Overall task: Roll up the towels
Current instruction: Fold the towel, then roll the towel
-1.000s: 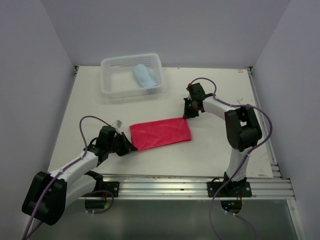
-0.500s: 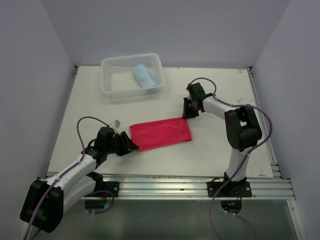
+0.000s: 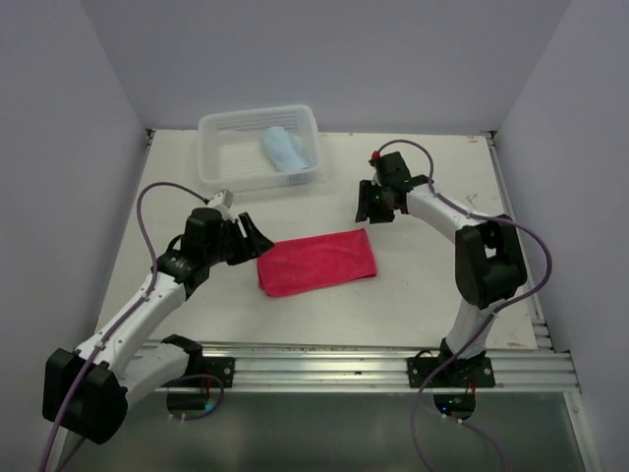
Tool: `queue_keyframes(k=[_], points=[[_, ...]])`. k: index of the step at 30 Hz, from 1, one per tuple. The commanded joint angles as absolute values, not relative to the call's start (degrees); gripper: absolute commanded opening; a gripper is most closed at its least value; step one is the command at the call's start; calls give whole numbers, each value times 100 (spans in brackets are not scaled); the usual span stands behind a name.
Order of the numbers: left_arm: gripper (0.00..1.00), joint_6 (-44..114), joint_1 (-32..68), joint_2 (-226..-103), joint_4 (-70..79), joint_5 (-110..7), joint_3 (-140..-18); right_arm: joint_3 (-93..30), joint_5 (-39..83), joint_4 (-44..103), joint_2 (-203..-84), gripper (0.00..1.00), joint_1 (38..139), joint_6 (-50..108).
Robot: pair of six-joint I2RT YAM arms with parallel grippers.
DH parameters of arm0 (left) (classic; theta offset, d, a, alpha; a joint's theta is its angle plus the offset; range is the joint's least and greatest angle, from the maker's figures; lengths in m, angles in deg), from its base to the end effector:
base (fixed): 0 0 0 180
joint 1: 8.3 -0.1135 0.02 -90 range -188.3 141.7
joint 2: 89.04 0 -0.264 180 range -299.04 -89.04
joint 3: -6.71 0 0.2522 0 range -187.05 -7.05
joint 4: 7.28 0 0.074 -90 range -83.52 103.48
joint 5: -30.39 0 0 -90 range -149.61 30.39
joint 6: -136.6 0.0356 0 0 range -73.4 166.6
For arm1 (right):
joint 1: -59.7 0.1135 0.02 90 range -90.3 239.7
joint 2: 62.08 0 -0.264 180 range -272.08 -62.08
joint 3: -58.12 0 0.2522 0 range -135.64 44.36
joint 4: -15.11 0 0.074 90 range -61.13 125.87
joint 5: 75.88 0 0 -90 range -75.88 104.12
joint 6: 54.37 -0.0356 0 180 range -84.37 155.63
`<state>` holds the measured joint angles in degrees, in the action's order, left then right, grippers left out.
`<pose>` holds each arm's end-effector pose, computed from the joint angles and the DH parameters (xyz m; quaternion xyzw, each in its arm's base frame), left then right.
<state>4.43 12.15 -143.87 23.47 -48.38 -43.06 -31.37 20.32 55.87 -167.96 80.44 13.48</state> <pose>0.1920 -0.0790 0.2433 -0.1232 0.8785 -0.3100 0.3420 0.3667 0.1430 0.2044 -0.0035 0.9579 0.1515 0.2438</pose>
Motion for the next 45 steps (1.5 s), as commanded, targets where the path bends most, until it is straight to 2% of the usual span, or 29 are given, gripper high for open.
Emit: queue_keyframes(k=[1,4,11,17,23,34,38,41,45], points=[[63,705,1262,-15097,2186,-4854,-4870,-3089,1878,5700,-16123,47,7939,1392],[63,898,1463,-16019,2133,-4835,-5616,-2459,1948,5463,-15527,48,7843,1130],[64,1442,2114,-18131,2738,-5187,-8539,-664,2387,4566,-14059,50,7702,267],[64,1619,2817,-19722,3379,-5600,-10483,565,2607,4023,-13371,51,7658,-128],[63,1549,3353,-20900,3907,-5820,-11619,1271,3056,3029,-13431,51,7649,-533],[63,1443,3758,-21604,4180,-6145,-12104,1403,3134,2597,-14152,49,7649,-507],[62,1434,3811,-21692,4251,-6276,-12175,1465,3275,2386,-14433,39,7658,-577],[62,1347,3864,-21789,4330,-6382,-12245,1561,3293,2237,-14600,19,7649,-560],[60,1013,3925,-21886,4401,-6435,-12228,1623,3319,2079,-14741,8,7649,-559]])
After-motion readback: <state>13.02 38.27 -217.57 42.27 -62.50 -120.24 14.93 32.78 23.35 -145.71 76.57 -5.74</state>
